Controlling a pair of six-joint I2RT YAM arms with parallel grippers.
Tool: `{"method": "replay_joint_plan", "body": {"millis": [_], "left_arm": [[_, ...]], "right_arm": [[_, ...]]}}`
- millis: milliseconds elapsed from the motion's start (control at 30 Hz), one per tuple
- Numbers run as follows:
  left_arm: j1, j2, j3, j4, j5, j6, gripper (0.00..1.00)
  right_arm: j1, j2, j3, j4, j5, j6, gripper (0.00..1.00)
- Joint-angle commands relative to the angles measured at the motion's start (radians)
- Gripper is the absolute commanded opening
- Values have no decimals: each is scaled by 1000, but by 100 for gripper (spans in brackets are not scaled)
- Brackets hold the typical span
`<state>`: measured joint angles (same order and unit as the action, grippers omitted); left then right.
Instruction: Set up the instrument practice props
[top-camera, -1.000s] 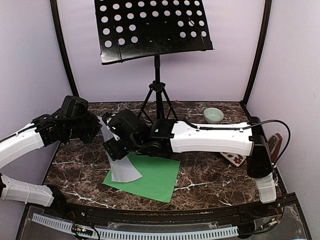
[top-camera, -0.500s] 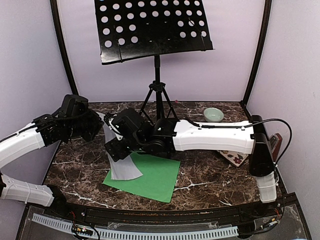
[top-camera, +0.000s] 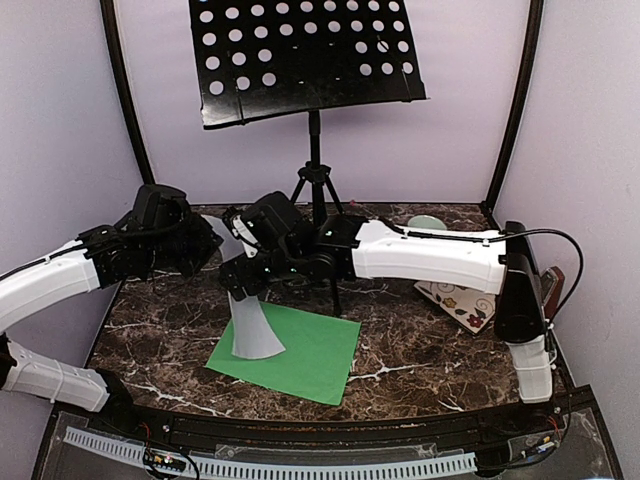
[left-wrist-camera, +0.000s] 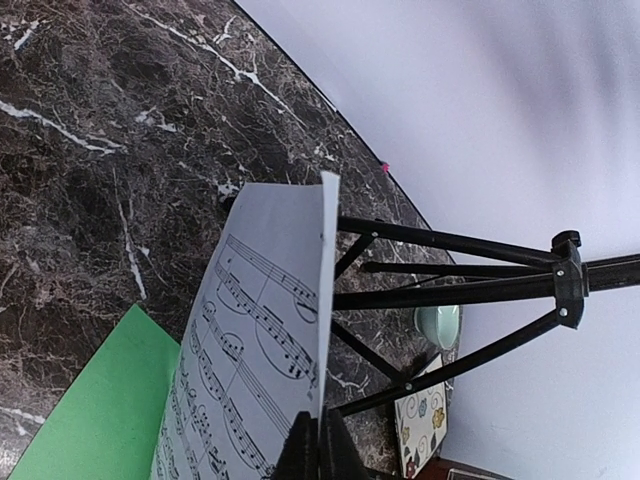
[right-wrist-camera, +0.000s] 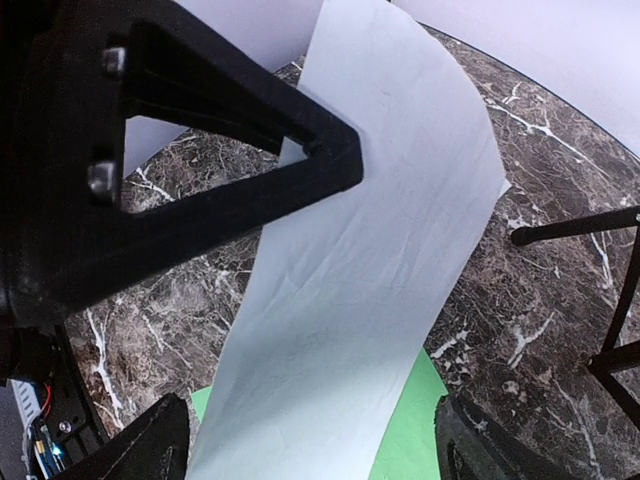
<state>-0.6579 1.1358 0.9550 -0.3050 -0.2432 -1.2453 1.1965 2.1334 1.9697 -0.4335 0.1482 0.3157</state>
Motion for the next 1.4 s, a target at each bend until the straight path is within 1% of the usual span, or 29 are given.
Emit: {"method": "replay_joint_plan", "body": {"millis": [0,100,133,200,300,400,500,567,633,700,767,867,900,967,1100,1167,1200,1267,1367], "left_arm": [[-15,2,41,34,6,23,2],[-19,10,43,19,-2,9,2],[-19,10,42,10,-11,4,2],[-21,13,39,6,-21,-10,2],[-24,21,38,7,-23,-23,2],[-25,30,40,21,-19,-27,2],[-25,34,43,31,-19,-24,3],[-25,31,43,38,-23,-12,7],[-25,20,38,45,-34,15,23],[-26,5,30,62,-35,67,34],[-25,-23,14,77,-38,106,49],[-25,-63,-14,123,-27,196,64],[-25,-77,-20,132,-25,226,70],[-23,-109,-39,145,-28,276,78],[-17,-184,-90,254,39,436,89],[-14,-222,-111,325,120,569,92],[-13,-241,-117,351,182,665,94],[-12,-266,-107,351,254,795,99],[-12,-264,-54,263,333,949,99]], "right_arm": [[6,39,83,-28,18,23,83],[12,84,155,-95,97,23,72],[15,86,163,-110,123,22,69],[22,73,150,-113,168,23,59],[25,37,105,-87,209,27,40],[25,24,80,-81,219,25,22],[20,16,69,-89,212,28,0],[10,-4,43,-76,194,38,0],[3,-56,-25,-28,169,36,0],[-1,-121,-97,51,140,18,0],[-8,-185,-170,116,117,1,0],[-27,-272,-258,177,66,-24,0],[-36,-308,-284,191,50,-28,0],[-59,-364,-351,224,7,-38,0],[-104,-477,-466,296,-84,-71,0],[-125,-518,-500,277,-102,-119,0],[-134,-530,-503,249,-111,-142,0],[-151,-549,-499,178,-125,-186,0],[-160,-586,-491,56,-125,-250,0]]}}
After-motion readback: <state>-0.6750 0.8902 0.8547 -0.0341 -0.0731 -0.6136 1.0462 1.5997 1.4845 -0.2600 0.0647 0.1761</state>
